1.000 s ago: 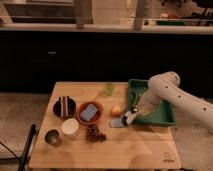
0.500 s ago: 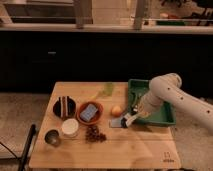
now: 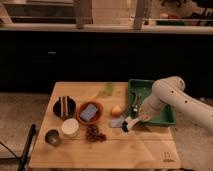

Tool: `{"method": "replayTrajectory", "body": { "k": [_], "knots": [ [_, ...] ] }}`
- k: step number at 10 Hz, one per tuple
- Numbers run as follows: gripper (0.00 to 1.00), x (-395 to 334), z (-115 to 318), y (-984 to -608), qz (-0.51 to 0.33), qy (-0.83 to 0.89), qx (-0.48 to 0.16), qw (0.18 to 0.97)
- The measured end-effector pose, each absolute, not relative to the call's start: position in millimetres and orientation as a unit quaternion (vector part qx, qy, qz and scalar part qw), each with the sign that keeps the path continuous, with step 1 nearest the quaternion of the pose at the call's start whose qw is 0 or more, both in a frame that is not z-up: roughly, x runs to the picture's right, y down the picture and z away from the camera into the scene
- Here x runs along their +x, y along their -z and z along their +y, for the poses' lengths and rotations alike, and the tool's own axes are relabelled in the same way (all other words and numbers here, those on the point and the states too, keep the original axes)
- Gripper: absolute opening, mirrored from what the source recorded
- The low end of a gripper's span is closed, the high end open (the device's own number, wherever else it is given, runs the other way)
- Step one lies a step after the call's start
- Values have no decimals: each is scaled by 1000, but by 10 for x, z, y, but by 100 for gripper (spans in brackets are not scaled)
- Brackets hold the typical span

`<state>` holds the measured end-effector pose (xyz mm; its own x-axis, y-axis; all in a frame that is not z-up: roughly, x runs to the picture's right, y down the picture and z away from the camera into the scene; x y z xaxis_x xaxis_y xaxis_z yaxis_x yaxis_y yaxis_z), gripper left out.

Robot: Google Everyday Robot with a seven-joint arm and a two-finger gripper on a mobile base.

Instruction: Place brush in table surface

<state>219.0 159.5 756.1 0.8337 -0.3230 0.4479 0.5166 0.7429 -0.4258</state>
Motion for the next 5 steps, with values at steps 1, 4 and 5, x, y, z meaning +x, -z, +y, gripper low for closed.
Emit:
{"method": "replayTrajectory", "body": {
  "k": [1,4,5],
  "knots": [
    [0,2164,1624,-7561,-181,230,-279,915],
    [0,2131,1787,-7564,-194,230,-288,909],
    [0,2124,1788,-7557,-196,229,-290,909]
  ]
}}
